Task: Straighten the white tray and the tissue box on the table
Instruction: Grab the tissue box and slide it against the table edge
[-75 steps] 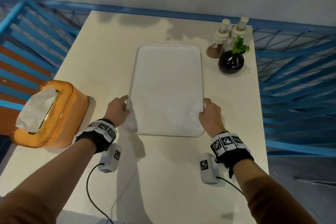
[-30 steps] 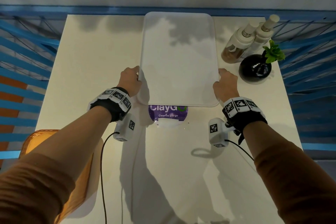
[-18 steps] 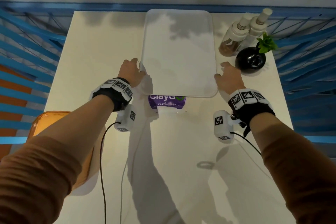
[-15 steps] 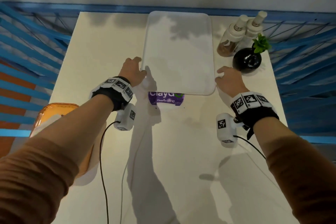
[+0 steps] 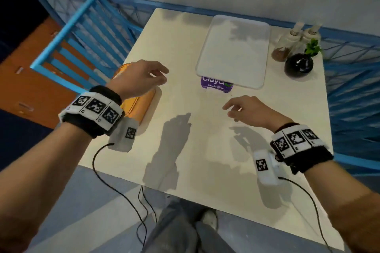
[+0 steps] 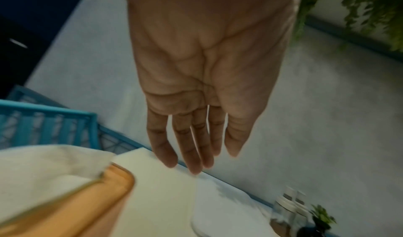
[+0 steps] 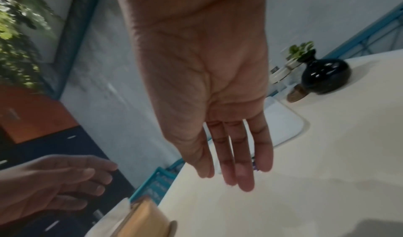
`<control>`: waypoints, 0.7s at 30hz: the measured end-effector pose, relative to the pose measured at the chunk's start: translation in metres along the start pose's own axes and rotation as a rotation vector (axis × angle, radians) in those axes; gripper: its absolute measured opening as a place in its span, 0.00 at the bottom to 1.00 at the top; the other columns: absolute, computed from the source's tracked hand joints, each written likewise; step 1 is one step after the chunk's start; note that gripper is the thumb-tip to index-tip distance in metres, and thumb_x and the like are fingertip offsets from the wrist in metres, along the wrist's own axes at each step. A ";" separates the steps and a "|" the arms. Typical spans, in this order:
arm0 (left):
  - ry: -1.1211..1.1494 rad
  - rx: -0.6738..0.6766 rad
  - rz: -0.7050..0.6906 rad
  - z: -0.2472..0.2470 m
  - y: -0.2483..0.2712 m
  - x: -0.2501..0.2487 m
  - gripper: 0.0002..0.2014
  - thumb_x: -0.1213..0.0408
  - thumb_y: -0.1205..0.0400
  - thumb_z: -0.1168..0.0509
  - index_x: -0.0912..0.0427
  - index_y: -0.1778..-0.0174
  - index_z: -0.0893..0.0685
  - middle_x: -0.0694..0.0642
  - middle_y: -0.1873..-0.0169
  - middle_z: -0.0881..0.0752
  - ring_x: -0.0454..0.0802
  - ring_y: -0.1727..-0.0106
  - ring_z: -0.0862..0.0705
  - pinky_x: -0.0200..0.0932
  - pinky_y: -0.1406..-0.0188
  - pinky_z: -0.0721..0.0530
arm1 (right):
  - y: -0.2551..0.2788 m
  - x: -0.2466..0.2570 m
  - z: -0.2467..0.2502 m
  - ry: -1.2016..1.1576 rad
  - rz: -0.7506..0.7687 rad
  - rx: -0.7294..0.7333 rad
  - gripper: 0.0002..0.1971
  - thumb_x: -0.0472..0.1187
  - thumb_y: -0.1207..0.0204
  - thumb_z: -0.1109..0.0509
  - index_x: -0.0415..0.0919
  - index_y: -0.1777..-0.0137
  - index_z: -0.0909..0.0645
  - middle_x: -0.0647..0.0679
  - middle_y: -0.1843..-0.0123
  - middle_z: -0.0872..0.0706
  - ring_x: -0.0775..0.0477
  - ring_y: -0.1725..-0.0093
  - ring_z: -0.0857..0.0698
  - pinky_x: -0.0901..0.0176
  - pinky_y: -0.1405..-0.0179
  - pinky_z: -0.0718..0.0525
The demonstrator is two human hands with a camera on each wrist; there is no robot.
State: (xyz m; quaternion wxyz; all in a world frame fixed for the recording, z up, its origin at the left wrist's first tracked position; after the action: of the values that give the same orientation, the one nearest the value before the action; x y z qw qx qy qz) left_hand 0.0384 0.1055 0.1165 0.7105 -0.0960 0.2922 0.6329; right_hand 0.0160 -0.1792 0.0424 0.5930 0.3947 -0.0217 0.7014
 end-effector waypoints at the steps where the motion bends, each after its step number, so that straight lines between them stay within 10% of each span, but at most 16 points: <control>1: 0.002 -0.029 0.016 0.008 0.013 0.011 0.17 0.56 0.18 0.39 0.53 0.35 0.19 0.50 0.45 0.15 0.49 0.45 0.17 0.39 0.51 0.23 | 0.000 0.013 -0.005 -0.001 0.026 -0.006 0.12 0.40 0.22 0.33 0.46 0.40 0.16 0.44 0.50 0.11 0.54 0.63 0.16 0.73 0.66 0.24; 10: 0.100 -0.236 0.254 0.030 0.063 0.130 0.21 0.58 0.20 0.36 0.58 0.31 0.24 0.60 0.34 0.18 0.57 0.37 0.17 0.45 0.44 0.23 | -0.067 0.131 -0.049 -0.061 0.147 -0.101 0.18 0.38 0.21 0.37 0.44 0.31 0.22 0.41 0.40 0.16 0.47 0.48 0.20 0.63 0.53 0.26; 16: 0.278 -0.001 0.254 -0.002 0.060 0.178 0.43 0.56 0.30 0.25 0.52 0.21 0.40 0.58 0.24 0.30 0.56 0.25 0.29 0.50 0.30 0.29 | -0.129 0.187 -0.087 -0.072 0.076 -0.102 0.30 0.41 0.19 0.39 0.42 0.18 0.42 0.36 0.21 0.31 0.38 0.21 0.33 0.52 0.25 0.35; 21: 0.467 0.051 0.199 -0.015 0.043 0.205 0.52 0.55 0.34 0.22 0.49 0.19 0.48 0.52 0.24 0.27 0.51 0.27 0.25 0.54 0.24 0.28 | -0.157 0.203 -0.097 -0.132 0.047 -0.174 0.30 0.39 0.18 0.39 0.40 0.17 0.42 0.41 0.18 0.34 0.41 0.19 0.34 0.58 0.24 0.38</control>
State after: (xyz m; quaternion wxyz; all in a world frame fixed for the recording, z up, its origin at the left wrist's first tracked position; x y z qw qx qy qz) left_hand -0.0018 0.2788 0.0040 0.5603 -0.1924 0.4722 0.6527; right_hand 0.1007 0.0809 0.0246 0.6058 0.3864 -0.1305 0.6832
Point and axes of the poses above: each hand's wrist, its own y-axis away from the middle knuckle, its own z-axis out of the back of the hand, x = y × z, the point moved 2 cm from there along -y, towards the middle knuckle
